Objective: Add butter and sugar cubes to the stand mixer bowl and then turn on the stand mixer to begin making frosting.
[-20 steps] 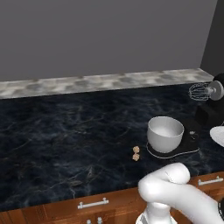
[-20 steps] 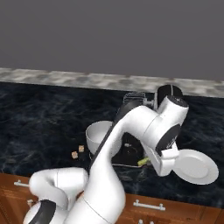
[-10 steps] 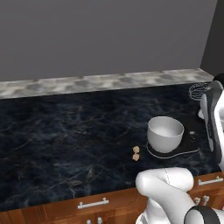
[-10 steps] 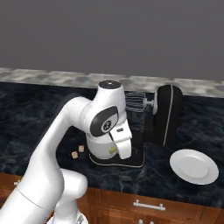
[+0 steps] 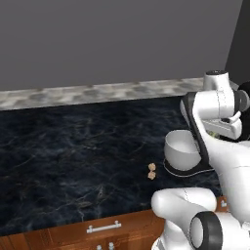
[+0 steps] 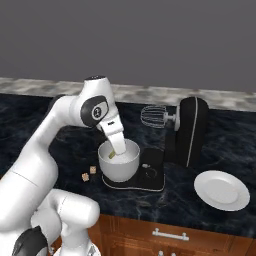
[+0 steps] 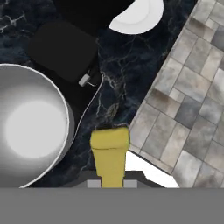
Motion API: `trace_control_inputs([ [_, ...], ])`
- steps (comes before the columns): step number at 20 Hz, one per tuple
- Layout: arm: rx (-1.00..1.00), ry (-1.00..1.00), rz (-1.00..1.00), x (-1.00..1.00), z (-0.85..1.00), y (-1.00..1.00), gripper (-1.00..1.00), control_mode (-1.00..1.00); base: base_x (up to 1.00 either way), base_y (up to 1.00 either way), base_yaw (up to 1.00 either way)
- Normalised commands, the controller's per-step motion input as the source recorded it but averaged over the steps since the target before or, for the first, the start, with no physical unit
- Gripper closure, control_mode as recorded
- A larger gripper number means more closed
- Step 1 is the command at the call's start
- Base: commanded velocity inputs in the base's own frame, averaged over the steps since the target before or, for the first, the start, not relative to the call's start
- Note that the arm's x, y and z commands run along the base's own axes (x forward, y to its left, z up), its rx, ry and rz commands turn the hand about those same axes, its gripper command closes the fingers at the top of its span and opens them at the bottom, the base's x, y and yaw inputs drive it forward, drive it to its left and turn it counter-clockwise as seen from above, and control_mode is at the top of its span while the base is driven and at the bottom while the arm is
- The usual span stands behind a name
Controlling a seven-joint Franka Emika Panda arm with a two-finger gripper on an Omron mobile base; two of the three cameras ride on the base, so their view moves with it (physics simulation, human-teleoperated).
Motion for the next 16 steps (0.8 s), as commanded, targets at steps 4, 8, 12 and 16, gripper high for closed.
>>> trace_control_inputs([
  [4, -0.09, 0.11, 0.00, 0.59, 0.00, 0.44, 1.00, -1.00, 0.00, 0.00, 0.00],
  [8, -0.06, 0.07, 0.00, 0.51, -0.08, 0.24, 1.00, -1.00, 0.00, 0.00, 0.00],
  [12, -0.03, 0.04, 0.01, 0.47, -0.21, 0.12, 1.00, -1.00, 0.00, 0.00, 0.00],
  [16, -0.01, 0.00, 0.02, 0.38, -0.31, 0.05, 1.00, -1.00, 0.00, 0.00, 0.00],
])
